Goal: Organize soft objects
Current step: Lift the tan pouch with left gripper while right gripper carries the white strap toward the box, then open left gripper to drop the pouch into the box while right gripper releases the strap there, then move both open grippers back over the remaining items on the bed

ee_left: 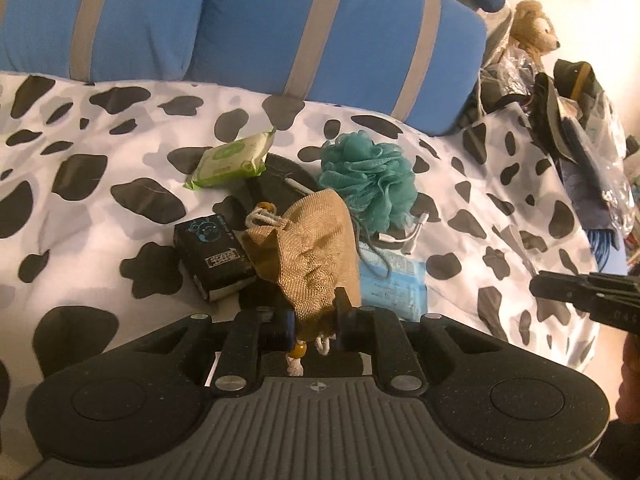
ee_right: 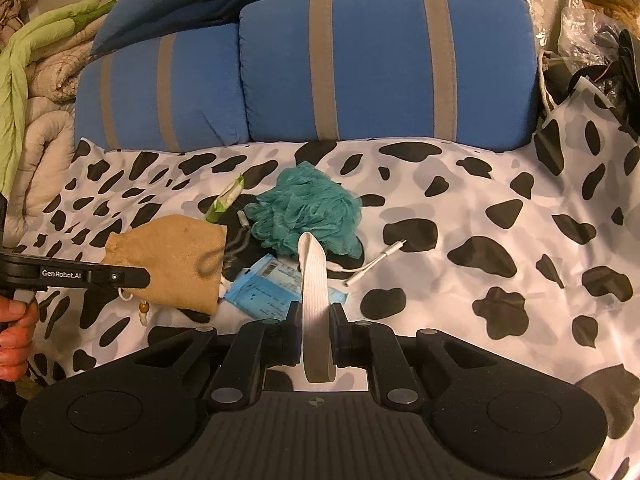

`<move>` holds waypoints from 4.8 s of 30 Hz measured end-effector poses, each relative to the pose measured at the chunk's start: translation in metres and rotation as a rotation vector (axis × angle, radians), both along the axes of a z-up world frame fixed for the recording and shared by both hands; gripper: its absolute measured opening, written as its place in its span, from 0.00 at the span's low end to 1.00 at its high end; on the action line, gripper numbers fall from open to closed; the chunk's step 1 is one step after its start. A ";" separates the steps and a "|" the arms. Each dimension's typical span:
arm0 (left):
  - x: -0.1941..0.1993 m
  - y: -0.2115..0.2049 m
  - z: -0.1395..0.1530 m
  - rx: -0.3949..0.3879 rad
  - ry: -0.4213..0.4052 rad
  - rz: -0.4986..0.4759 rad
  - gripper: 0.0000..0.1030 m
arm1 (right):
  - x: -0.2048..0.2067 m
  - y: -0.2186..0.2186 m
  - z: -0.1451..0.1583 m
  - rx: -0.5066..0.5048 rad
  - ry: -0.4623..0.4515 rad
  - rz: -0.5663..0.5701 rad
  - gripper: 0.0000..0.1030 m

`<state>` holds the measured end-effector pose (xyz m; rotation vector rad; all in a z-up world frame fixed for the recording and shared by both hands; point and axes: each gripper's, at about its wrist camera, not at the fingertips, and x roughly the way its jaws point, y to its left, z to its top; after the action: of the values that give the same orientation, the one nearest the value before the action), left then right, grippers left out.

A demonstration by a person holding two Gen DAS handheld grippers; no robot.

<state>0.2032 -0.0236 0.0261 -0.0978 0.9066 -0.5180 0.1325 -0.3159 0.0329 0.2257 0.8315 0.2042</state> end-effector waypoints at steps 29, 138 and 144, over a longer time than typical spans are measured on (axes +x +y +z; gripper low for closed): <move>-0.140 0.006 0.015 -0.037 0.011 -0.247 0.17 | -0.077 0.028 0.013 0.035 0.003 0.021 0.15; -0.041 -0.018 -0.011 0.240 -0.067 -0.097 0.69 | -0.022 0.053 -0.014 -0.211 0.033 0.147 1.00; -0.022 -0.026 -0.015 0.247 -0.083 -0.122 0.69 | -0.005 0.048 -0.018 -0.184 0.039 0.160 1.00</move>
<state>0.1813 -0.0497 0.0108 0.2033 0.8925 -0.5156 0.1271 -0.2682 0.0150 -0.0101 0.9027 0.2724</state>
